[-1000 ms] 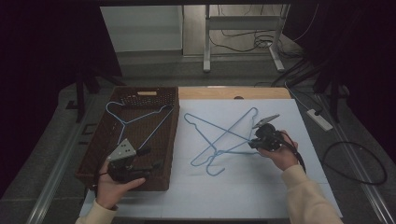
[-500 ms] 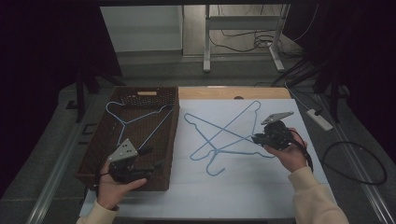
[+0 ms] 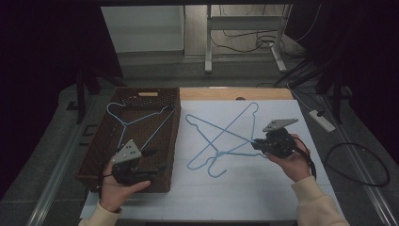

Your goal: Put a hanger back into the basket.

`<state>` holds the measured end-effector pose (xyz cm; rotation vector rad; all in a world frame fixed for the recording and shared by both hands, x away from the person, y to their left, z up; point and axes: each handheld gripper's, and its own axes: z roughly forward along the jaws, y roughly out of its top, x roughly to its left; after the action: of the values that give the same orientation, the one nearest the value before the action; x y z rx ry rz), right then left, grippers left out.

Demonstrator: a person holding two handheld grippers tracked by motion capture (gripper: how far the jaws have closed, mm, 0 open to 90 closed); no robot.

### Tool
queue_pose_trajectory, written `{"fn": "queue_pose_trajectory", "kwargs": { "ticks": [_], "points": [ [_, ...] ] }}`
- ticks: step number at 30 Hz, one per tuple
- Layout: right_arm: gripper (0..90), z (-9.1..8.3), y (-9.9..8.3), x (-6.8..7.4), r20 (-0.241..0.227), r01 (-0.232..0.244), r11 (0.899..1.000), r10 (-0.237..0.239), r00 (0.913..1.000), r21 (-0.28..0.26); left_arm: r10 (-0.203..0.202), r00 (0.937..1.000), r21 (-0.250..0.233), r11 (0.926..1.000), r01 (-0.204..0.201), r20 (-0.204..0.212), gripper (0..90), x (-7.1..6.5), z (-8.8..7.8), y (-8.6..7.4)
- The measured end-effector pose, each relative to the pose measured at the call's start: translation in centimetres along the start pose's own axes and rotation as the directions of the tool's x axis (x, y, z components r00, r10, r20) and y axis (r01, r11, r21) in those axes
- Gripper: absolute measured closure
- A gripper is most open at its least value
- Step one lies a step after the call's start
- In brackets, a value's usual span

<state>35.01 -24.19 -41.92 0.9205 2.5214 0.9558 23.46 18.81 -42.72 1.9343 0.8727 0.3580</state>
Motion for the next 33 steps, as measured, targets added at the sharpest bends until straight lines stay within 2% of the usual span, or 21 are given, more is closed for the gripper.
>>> {"fn": "queue_pose_trajectory", "kwargs": {
  "ticks": [7, 9, 11, 15, 16, 18, 21, 22, 25, 30, 33],
  "points": [
    [80.0, -0.4, -0.7, 1.2, 0.0, 0.027, 1.0, -0.027, 0.9996, -0.013, 0.019, 0.9995, 0.022, 0.9996, -0.02, 0.023, 33.0, -1.2, 1.1, 1.0],
    [80.0, -0.4, -0.9, 1.6, 0.002, 0.035, 0.999, -0.035, 0.9994, -0.016, 0.026, 0.999, 0.033, 0.9991, -0.028, 0.036, 33.0, -1.9, 1.8, 1.7],
    [80.0, -0.5, -1.0, 1.8, 0.0, 0.03, 0.999, -0.03, 0.9996, -0.017, 0.03, 0.9987, 0.036, 0.9989, -0.032, 0.041, 33.0, -2.1, 2.1, 2.0],
    [80.0, -0.6, -1.1, 2.5, 0.004, 0.041, 0.999, -0.041, 0.9991, -0.029, 0.056, 0.996, 0.069, 0.9958, -0.061, 0.07, 32.9, -3.5, 3.7, 3.2],
    [80.0, -0.6, -1.1, 2.5, 0.004, 0.041, 0.999, -0.041, 0.9991, -0.029, 0.056, 0.996, 0.069, 0.9958, -0.061, 0.07, 32.9, -3.5, 3.7, 3.2],
    [80.0, -0.6, -1.2, 2.8, 0.008, 0.05, 0.998, -0.05, 0.9987, -0.027, 0.078, 0.9938, 0.09, 0.9922, -0.085, 0.079, 32.9, -4.4, 4.8, 3.7],
    [80.0, -0.6, -1.4, 3.2, 0.001, 0.049, 0.998, -0.049, 0.9988, -0.024, 0.084, 0.992, 0.113, 0.9891, -0.095, 0.094, 32.9, -5.2, 6.2, 4.2],
    [80.0, -0.6, -1.4, 3.3, 0.006, 0.053, 0.998, -0.053, 0.9986, -0.023, 0.084, 0.992, 0.113, 0.9891, -0.095, 0.094, 32.9, -5.2, 6.2, 4.2],
    [80.0, -0.6, -1.5, 3.6, 0.021, 0.068, 0.998, -0.068, 0.9975, -0.016, 0.113, 0.9872, 0.15, 0.9801, -0.129, 0.113, 32.9, -6.3, 7.9, 4.9],
    [80.0, -0.7, -1.5, 4.0, 0.024, 0.066, 0.998, -0.066, 0.9976, -0.016, 0.121, 0.984, 0.186, 0.9719, -0.145, 0.131, 32.9, -7.2, 10.0, 5.4],
    [80.0, -0.6, -1.5, 4.2, 0.018, 0.071, 0.997, -0.07, 0.9974, -0.016, 0.143, 0.981, 0.219, 0.9609, -0.169, 0.131, 33.1, -7.7, 11.2, 5.4]
  ]
}}
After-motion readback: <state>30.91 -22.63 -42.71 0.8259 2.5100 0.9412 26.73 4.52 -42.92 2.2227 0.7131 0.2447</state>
